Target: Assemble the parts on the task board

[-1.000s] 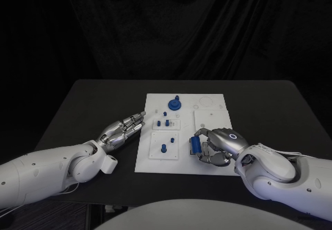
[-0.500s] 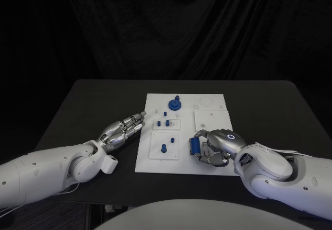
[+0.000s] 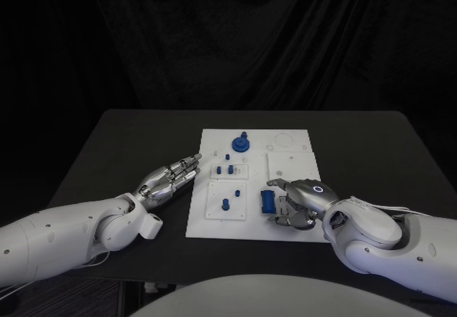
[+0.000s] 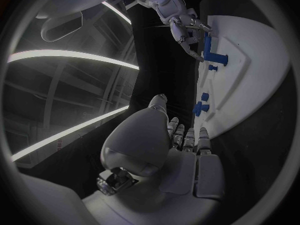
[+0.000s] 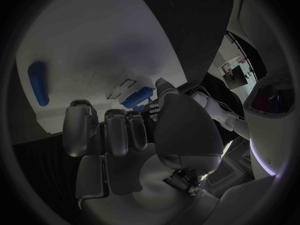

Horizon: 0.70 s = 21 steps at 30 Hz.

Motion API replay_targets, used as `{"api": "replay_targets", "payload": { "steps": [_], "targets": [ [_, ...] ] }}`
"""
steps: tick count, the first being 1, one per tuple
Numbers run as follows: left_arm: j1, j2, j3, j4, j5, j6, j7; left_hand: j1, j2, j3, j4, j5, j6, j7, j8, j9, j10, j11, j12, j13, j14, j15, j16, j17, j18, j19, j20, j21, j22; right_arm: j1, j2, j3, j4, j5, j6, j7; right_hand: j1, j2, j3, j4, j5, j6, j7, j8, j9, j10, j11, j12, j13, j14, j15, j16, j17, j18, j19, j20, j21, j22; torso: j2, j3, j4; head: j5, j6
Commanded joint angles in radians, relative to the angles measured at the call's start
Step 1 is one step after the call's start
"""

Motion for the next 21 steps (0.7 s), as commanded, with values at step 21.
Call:
{"api": "replay_targets", "payload": {
  "steps": [21],
  "targets": [
    [-0.002, -0.005, 0.001, 0.007, 0.005, 0.005, 0.060, 0.008, 0.000, 0.007, -0.003, 0.002, 0.000, 0.005, 0.000, 0.001, 0.003, 0.007, 0.005, 0.001, 0.001, 0.009, -0.004, -0.002, 0.011, 0.000, 0.006, -0.003, 0.000, 0.132, -0.138, 0.001, 0.113, 0.083, -0.109, 0.003, -0.043, 0.037, 0.013, 0.001, 0.001, 0.137, -0.009, 0.143, 0.033, 0.044, -0.010, 0.024, 0.185, 0.064, -0.011, 0.002, 0.096, 0.012, 0.020, -0.009, 0.025, 0.194, 0.001, 0.0009, -0.0006, 0.007, 0.000]
  ]
}}
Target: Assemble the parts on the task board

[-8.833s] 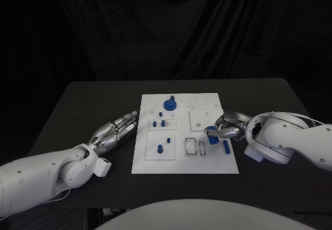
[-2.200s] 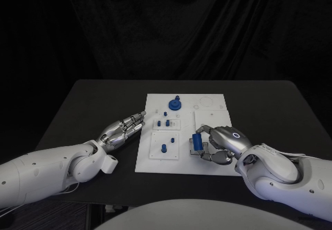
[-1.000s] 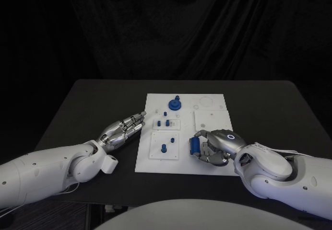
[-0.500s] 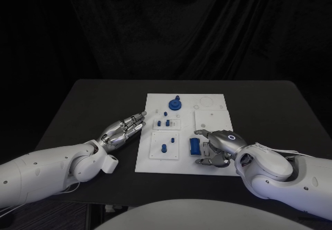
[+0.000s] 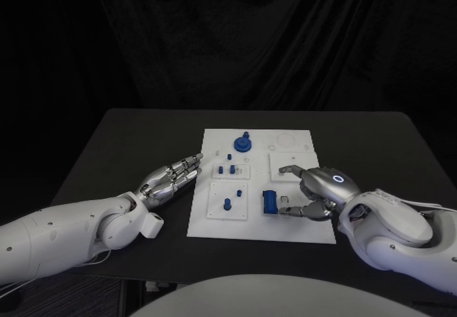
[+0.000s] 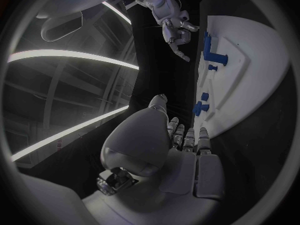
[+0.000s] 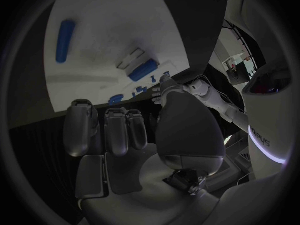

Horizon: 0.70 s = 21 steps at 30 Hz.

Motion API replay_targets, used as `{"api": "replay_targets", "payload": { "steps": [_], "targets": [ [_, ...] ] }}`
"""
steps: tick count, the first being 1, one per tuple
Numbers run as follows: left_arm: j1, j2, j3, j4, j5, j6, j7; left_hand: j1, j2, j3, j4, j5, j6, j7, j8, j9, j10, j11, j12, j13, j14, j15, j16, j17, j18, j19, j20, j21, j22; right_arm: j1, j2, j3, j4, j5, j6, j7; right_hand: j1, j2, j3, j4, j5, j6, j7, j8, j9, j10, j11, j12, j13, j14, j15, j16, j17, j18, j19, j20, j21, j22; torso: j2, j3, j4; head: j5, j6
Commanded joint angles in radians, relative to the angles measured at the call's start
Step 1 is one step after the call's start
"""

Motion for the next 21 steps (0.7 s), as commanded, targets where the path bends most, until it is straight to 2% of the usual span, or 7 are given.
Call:
{"api": "replay_targets", "payload": {
  "steps": [1, 4, 6, 7, 10, 14, 21],
  "targets": [
    [-0.001, 0.001, 0.001, 0.004, 0.005, 0.003, 0.060, 0.008, 0.000, 0.004, 0.000, 0.002, 0.001, 0.005, 0.000, 0.001, 0.003, 0.007, 0.005, 0.001, 0.001, 0.009, -0.004, -0.001, 0.011, 0.000, 0.006, -0.003, 0.000, 0.055, -0.034, 0.001, 0.025, 0.092, -0.037, -0.006, -0.022, 0.082, 0.055, -0.005, 0.070, 0.110, 0.005, 0.089, 0.020, 0.056, 0.004, 0.037, 0.193, 0.068, -0.006, 0.008, 0.099, -0.004, 0.021, -0.009, 0.020, 0.195, 0.000, -0.0003, 0.0004, -0.006, 0.000],
    [-0.001, 0.001, 0.001, 0.006, 0.005, -0.001, 0.060, 0.008, 0.000, 0.004, 0.000, 0.002, 0.001, 0.005, 0.000, 0.001, 0.003, 0.007, 0.005, 0.001, 0.001, 0.009, -0.004, -0.001, 0.011, 0.000, 0.006, -0.003, 0.000, 0.099, -0.062, 0.001, 0.031, 0.131, 0.004, -0.030, -0.024, 0.131, 0.087, -0.011, 0.170, 0.242, 0.010, 0.158, 0.046, 0.104, 0.016, 0.075, 0.255, 0.076, 0.003, 0.023, 0.124, -0.010, 0.034, -0.002, 0.047, 0.204, 0.000, -0.0002, 0.0009, -0.008, 0.000],
    [-0.001, 0.002, 0.001, 0.007, 0.005, -0.003, 0.060, 0.008, 0.000, 0.004, 0.000, 0.002, 0.001, 0.005, 0.000, 0.001, 0.003, 0.007, 0.005, 0.001, 0.001, 0.009, -0.004, -0.001, 0.011, 0.000, 0.006, -0.003, 0.000, 0.120, -0.079, 0.000, 0.029, 0.146, 0.052, -0.060, -0.031, 0.140, 0.091, -0.010, 0.208, 0.291, 0.002, 0.194, 0.063, 0.111, 0.010, 0.080, 0.263, 0.078, 0.000, 0.027, 0.130, -0.013, 0.040, -0.002, 0.061, 0.208, -0.001, -0.0003, 0.0027, -0.012, 0.000],
    [-0.001, 0.002, 0.001, 0.008, 0.005, -0.003, 0.060, 0.008, 0.000, 0.004, 0.000, 0.002, 0.003, 0.005, 0.001, 0.002, 0.003, 0.007, 0.006, 0.001, 0.001, 0.009, -0.004, -0.001, 0.011, 0.000, 0.006, -0.003, 0.000, 0.125, -0.085, 0.000, 0.026, 0.151, 0.075, -0.074, -0.046, 0.144, 0.091, -0.011, 0.234, 0.349, -0.009, 0.242, 0.088, 0.111, 0.009, 0.080, 0.263, 0.081, 0.000, 0.036, 0.145, -0.017, 0.048, -0.003, 0.082, 0.214, -0.001, -0.0006, 0.0029, -0.013, 0.000],
    [-0.001, 0.004, 0.001, 0.008, 0.005, -0.004, 0.060, 0.008, 0.000, 0.004, 0.000, 0.002, 0.003, 0.005, 0.001, 0.002, 0.003, 0.007, 0.006, 0.001, 0.001, 0.009, -0.004, -0.001, 0.011, 0.000, 0.006, -0.003, 0.000, 0.133, -0.096, 0.000, 0.013, 0.160, 0.143, -0.116, -0.061, 0.142, 0.091, -0.010, 0.224, 0.357, -0.013, 0.276, 0.114, 0.111, 0.006, 0.080, 0.263, 0.087, -0.003, 0.053, 0.174, -0.024, 0.060, -0.005, 0.113, 0.223, 0.000, -0.0012, 0.0013, -0.014, 0.000],
    [-0.001, 0.007, 0.001, 0.005, 0.005, -0.003, 0.061, 0.008, -0.001, 0.004, 0.000, 0.002, 0.003, 0.005, 0.001, 0.002, 0.004, 0.007, 0.006, 0.001, 0.001, 0.009, -0.004, -0.001, 0.012, 0.000, 0.007, -0.003, 0.000, 0.115, -0.109, 0.000, -0.009, 0.154, 0.215, -0.165, -0.073, 0.143, 0.094, -0.009, 0.209, 0.384, -0.023, 0.316, 0.146, 0.111, 0.002, 0.080, 0.263, 0.092, -0.006, 0.066, 0.196, -0.029, 0.068, -0.008, 0.136, 0.230, -0.001, -0.0031, 0.0026, -0.018, 0.000],
    [-0.001, 0.012, 0.001, -0.001, 0.005, 0.002, 0.061, 0.008, -0.001, 0.005, -0.001, 0.002, 0.002, 0.005, 0.001, 0.001, 0.003, 0.007, 0.006, 0.001, 0.001, 0.009, -0.004, -0.001, 0.012, 0.000, 0.007, -0.003, 0.000, 0.063, -0.119, -0.001, -0.026, 0.088, 0.242, -0.201, -0.089, 0.140, 0.095, -0.009, 0.204, 0.416, -0.035, 0.351, 0.178, 0.111, -0.007, 0.080, 0.263, 0.092, -0.014, 0.068, 0.199, -0.031, 0.071, -0.014, 0.145, 0.232, 0.000, -0.0038, 0.0033, -0.021, 0.000]
  ]
}}
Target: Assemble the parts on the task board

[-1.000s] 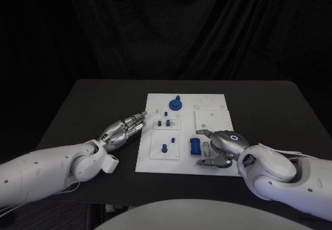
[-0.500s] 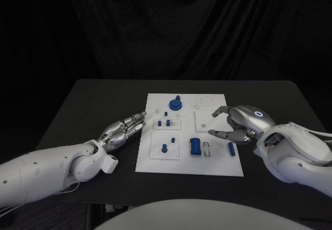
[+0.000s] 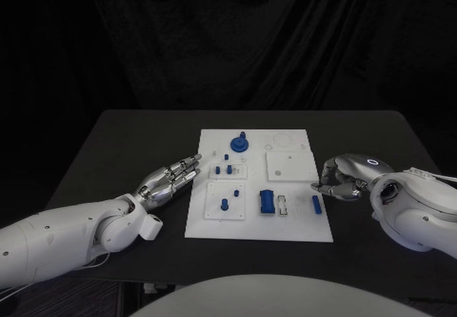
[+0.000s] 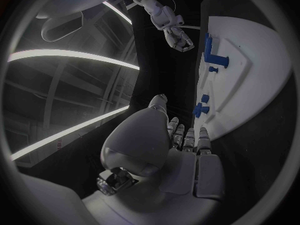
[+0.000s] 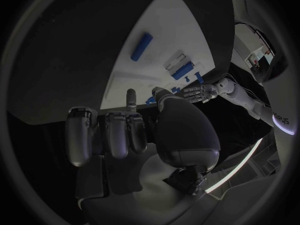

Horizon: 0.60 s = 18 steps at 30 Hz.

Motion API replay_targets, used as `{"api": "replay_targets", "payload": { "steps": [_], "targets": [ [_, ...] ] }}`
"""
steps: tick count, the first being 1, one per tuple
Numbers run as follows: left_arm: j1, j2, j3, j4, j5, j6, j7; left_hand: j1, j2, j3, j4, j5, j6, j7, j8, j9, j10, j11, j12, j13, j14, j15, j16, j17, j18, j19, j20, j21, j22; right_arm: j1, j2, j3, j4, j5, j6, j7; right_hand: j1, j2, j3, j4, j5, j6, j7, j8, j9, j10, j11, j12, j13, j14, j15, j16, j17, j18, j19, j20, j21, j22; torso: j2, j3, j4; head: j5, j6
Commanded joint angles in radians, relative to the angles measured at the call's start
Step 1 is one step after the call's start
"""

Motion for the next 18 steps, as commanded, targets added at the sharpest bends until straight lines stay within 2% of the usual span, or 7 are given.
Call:
{"api": "replay_targets", "payload": {
  "steps": [1, 5, 8, 14, 18],
  "targets": [
    [-0.001, 0.003, 0.001, -0.002, 0.005, 0.005, 0.061, 0.008, -0.001, 0.005, -0.001, 0.002, 0.002, 0.005, 0.001, 0.002, 0.003, 0.007, 0.006, 0.001, 0.001, 0.009, -0.004, -0.001, 0.012, 0.000, 0.007, -0.003, 0.000, -0.017, 0.000, 0.001, -0.003, -0.050, 0.063, -0.072, -0.012, 0.000, 0.004, -0.001, -0.003, 0.008, -0.002, 0.007, 0.006, 0.102, -0.007, 0.003, 0.263, 0.093, -0.006, 0.006, 0.199, -0.015, 0.071, -0.007, 0.007, 0.232, 0.001, 0.0011, 0.0014, -0.004, 0.000],
    [-0.001, 0.005, 0.001, -0.005, 0.005, 0.007, 0.060, 0.008, -0.001, 0.005, -0.001, 0.002, 0.002, 0.005, 0.001, 0.001, 0.003, 0.007, 0.005, 0.001, 0.001, 0.009, -0.004, -0.001, 0.012, 0.000, 0.007, -0.003, 0.000, -0.030, 0.002, 0.000, -0.004, -0.065, 0.064, -0.076, -0.014, -0.001, 0.005, -0.001, 0.000, 0.011, -0.004, 0.010, 0.011, 0.102, -0.008, 0.003, 0.263, 0.093, -0.008, 0.006, 0.200, -0.015, 0.071, -0.009, 0.008, 0.232, 0.001, 0.0031, -0.0003, -0.009, 0.000],
    [-0.001, 0.006, 0.001, -0.007, 0.005, 0.009, 0.060, 0.008, 0.000, 0.005, -0.001, 0.003, 0.001, 0.005, 0.001, 0.001, 0.003, 0.007, 0.005, 0.001, 0.001, 0.009, -0.004, -0.001, 0.012, 0.000, 0.008, -0.003, 0.000, -0.039, 0.005, 0.000, -0.005, -0.070, 0.068, -0.079, -0.014, -0.001, 0.005, -0.001, 0.001, 0.012, -0.005, 0.010, 0.011, 0.102, -0.009, 0.003, 0.263, 0.093, -0.008, 0.006, 0.198, -0.015, 0.071, -0.009, 0.007, 0.232, 0.000, 0.0026, 0.0042, -0.014, 0.000],
    [-0.001, 0.008, 0.001, -0.008, 0.005, 0.011, 0.059, 0.008, 0.000, 0.006, -0.001, 0.003, 0.001, 0.005, 0.001, 0.001, 0.003, 0.007, 0.005, 0.001, 0.001, 0.009, -0.004, -0.001, 0.012, 0.000, 0.008, -0.003, 0.000, -0.062, 0.014, 0.000, -0.008, -0.075, 0.071, -0.081, -0.016, -0.001, 0.005, 0.000, 0.001, 0.012, -0.005, 0.011, 0.012, 0.102, -0.009, 0.003, 0.263, 0.091, -0.008, 0.003, 0.193, -0.013, 0.069, -0.009, 0.003, 0.230, 0.002, 0.0042, -0.0003, -0.009, 0.000],
    [-0.001, 0.007, 0.001, -0.009, 0.005, 0.012, 0.057, 0.008, -0.001, 0.006, -0.002, 0.004, 0.001, 0.006, 0.001, 0.001, 0.003, 0.008, 0.005, 0.001, 0.001, 0.010, -0.004, -0.001, 0.012, 0.000, 0.009, -0.003, 0.000, -0.076, 0.020, 0.000, -0.011, -0.076, 0.072, -0.079, -0.017, 0.001, 0.006, 0.000, 0.001, 0.011, -0.005, 0.010, 0.013, 0.102, -0.009, 0.003, 0.263, 0.091, -0.009, 0.002, 0.190, -0.013, 0.068, -0.009, 0.000, 0.229, 0.000, 0.0014, 0.0034, -0.011, 0.000]
  ]
}}
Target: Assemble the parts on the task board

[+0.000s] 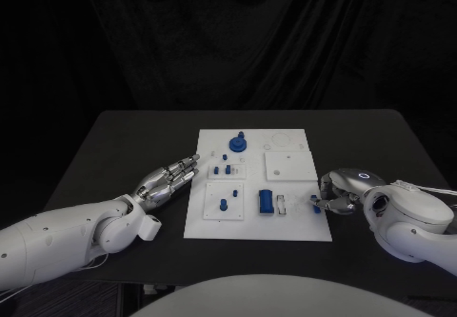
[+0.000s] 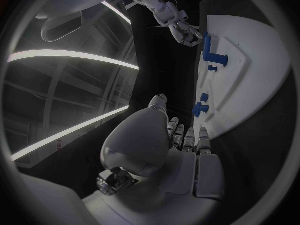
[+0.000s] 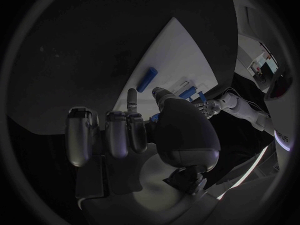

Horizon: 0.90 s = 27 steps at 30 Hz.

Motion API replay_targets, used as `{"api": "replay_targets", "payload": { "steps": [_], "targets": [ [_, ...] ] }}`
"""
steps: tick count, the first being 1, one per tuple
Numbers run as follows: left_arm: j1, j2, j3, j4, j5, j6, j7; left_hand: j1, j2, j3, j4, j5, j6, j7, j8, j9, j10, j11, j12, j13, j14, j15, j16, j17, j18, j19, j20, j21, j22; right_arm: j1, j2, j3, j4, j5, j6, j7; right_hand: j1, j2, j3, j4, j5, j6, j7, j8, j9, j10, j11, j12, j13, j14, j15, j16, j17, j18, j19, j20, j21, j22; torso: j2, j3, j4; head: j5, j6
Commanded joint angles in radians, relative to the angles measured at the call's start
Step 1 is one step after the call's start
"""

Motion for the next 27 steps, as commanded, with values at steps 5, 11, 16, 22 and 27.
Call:
{"api": "replay_targets", "payload": {
  "steps": [5, 11, 16, 22, 27],
  "targets": [
    [-0.001, 0.003, 0.001, -0.001, 0.005, 0.013, 0.055, 0.008, -0.001, 0.006, -0.002, 0.004, 0.001, 0.006, 0.001, 0.001, 0.001, 0.006, 0.005, 0.001, -0.002, 0.007, -0.004, -0.002, 0.012, 0.000, 0.009, -0.003, 0.000, -0.017, 0.015, 0.000, -0.007, -0.020, 0.017, -0.018, -0.003, 0.006, 0.015, -0.003, 0.017, 0.001, -0.002, -0.002, 0.006, 0.106, -0.007, 0.003, 0.263, 0.090, -0.010, 0.000, 0.186, -0.012, 0.066, -0.012, -0.008, 0.228, -0.001, -0.0014, 0.0016, -0.003, 0.000],
    [-0.001, 0.004, 0.001, -0.003, 0.005, 0.017, 0.052, 0.009, 0.000, 0.008, -0.004, 0.005, 0.001, 0.007, 0.001, 0.001, 0.001, 0.008, 0.005, 0.001, -0.002, 0.009, -0.004, -0.002, 0.013, 0.000, 0.011, -0.003, 0.000, -0.031, 0.034, 0.000, -0.024, -0.020, 0.021, -0.012, 0.024, 0.007, 0.037, -0.005, 0.095, -0.009, -0.001, -0.014, 0.015, 0.106, -0.008, 0.003, 0.263, 0.089, -0.011, -0.003, 0.181, -0.011, 0.063, -0.013, -0.011, 0.227, -0.001, -0.0004, 0.0023, -0.005, 0.000],
    [-0.001, 0.004, 0.001, -0.004, 0.005, 0.019, 0.050, 0.009, 0.000, 0.010, -0.006, 0.005, 0.001, 0.009, 0.001, 0.001, 0.001, 0.009, 0.006, 0.001, -0.002, 0.010, -0.004, -0.002, 0.013, 0.000, 0.012, -0.002, 0.001, -0.047, 0.049, 0.000, -0.042, -0.020, 0.021, -0.004, 0.045, 0.009, 0.072, -0.006, 0.219, -0.015, 0.004, -0.040, 0.018, 0.106, -0.005, 0.003, 0.263, 0.087, -0.009, -0.007, 0.172, -0.010, 0.060, -0.012, -0.017, 0.224, -0.001, -0.0004, 0.0019, 0.000, 0.000],
    [-0.002, 0.004, 0.001, -0.005, 0.005, 0.022, 0.046, 0.010, 0.002, 0.014, -0.009, 0.006, 0.001, 0.012, 0.001, 0.001, 0.004, 0.014, 0.009, 0.002, -0.002, 0.012, -0.004, -0.002, 0.014, 0.001, 0.015, -0.002, 0.001, -0.056, 0.064, 0.000, -0.057, -0.020, 0.020, 0.004, 0.083, 0.001, 0.120, -0.019, 0.364, -0.004, 0.007, -0.072, 0.015, 0.106, -0.003, 0.003, 0.263, 0.086, -0.007, -0.009, 0.168, -0.009, 0.058, -0.010, -0.019, 0.224, -0.001, -0.0009, 0.0010, 0.000, 0.000],
    [-0.002, 0.005, 0.001, -0.005, 0.005, 0.024, 0.044, 0.010, 0.003, 0.017, -0.011, 0.006, 0.003, 0.016, 0.001, 0.002, 0.006, 0.018, 0.012, 0.003, -0.002, 0.013, -0.004, -0.002, 0.014, 0.001, 0.017, -0.002, 0.002, -0.059, 0.074, 0.001, -0.061, -0.006, 0.024, 0.010, 0.117, -0.012, 0.151, -0.041, 0.439, 0.005, 0.009, -0.085, 0.020, 0.106, -0.002, 0.003, 0.263, 0.085, -0.006, -0.010, 0.165, -0.009, 0.057, -0.009, -0.021, 0.223, -0.001, -0.0005, 0.0021, 0.000, 0.000]
  ]
}}
